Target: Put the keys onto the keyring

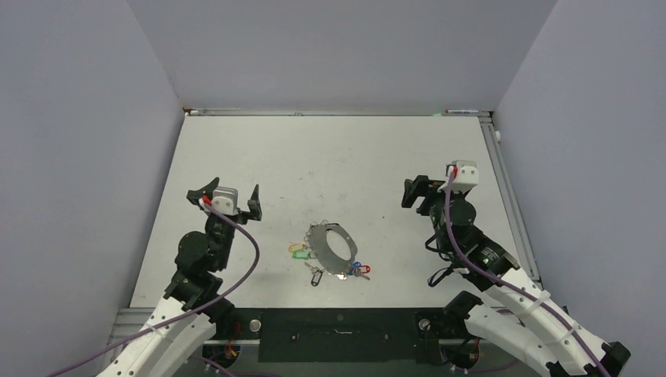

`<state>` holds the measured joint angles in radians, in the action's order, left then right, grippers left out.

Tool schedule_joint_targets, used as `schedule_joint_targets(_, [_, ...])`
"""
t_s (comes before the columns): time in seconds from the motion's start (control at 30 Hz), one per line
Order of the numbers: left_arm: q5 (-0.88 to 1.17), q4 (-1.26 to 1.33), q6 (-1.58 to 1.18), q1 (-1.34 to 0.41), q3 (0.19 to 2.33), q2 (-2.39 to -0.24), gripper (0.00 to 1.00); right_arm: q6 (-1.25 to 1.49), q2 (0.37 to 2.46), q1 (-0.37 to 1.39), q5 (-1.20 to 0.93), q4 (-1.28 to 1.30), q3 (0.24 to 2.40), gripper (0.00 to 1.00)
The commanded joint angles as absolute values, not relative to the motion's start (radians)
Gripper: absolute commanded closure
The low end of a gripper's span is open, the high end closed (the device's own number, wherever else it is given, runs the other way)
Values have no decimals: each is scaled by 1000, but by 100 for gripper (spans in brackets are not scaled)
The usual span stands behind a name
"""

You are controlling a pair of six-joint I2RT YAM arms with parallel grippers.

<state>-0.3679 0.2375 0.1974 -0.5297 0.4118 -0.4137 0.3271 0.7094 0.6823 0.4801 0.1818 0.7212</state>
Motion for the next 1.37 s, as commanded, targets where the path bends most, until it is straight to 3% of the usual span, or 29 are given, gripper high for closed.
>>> schedule_joint_targets(0.0, [-445,383,153,-506,368,-481,4,434,658,689,560,163,661,24])
schedule_joint_targets(0.27, [-499,491,22,-429,338,-724,4,538,595,692,540,117,588,24])
schedule_joint_targets(0.43, [-381,543,-88,-258,368,-1008,4,542,597,692,534,92,574,24])
schedule_joint_targets(0.63, [-339,701,-21,-159,342,-1265,4,518,595,695,554,117,587,24])
schedule_joint_targets(1.0, [-101,1019,-50,-62,292,-1447,4,471,539,693,582,107,584,23])
schedule_joint_targets(1.33, [-133,1082,-66,-54,258,-1463,4,478,479,694,557,19,507,21])
